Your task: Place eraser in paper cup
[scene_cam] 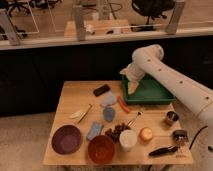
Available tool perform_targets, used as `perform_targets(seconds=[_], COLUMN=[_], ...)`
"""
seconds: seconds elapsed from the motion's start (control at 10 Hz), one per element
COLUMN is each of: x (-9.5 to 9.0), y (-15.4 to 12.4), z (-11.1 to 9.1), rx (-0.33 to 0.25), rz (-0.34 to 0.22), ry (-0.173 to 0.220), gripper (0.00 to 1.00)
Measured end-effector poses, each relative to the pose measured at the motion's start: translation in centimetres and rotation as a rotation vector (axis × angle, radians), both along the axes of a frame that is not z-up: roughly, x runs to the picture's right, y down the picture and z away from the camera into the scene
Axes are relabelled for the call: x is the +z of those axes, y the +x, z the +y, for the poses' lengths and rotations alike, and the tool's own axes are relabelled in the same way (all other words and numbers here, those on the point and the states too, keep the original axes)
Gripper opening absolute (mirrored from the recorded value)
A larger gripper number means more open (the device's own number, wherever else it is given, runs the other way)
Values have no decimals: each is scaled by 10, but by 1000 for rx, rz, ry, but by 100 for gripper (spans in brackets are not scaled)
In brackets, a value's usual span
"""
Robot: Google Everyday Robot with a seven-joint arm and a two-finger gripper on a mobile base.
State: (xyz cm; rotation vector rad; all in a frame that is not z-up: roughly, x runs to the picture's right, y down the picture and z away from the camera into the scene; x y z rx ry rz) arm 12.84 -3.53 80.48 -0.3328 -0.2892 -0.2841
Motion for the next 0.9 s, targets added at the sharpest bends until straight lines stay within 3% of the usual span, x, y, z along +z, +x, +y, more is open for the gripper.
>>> perform_targets(seconds=[0.4,0.5,0.9], x=[-1,-1,11], y=[-1,-12,-81], z=[-1,-7,-14], rx=[-11,-77,-240], rz=[-10,-68,-189], ry=[-5,-17,-66], gripper=[80,80,80])
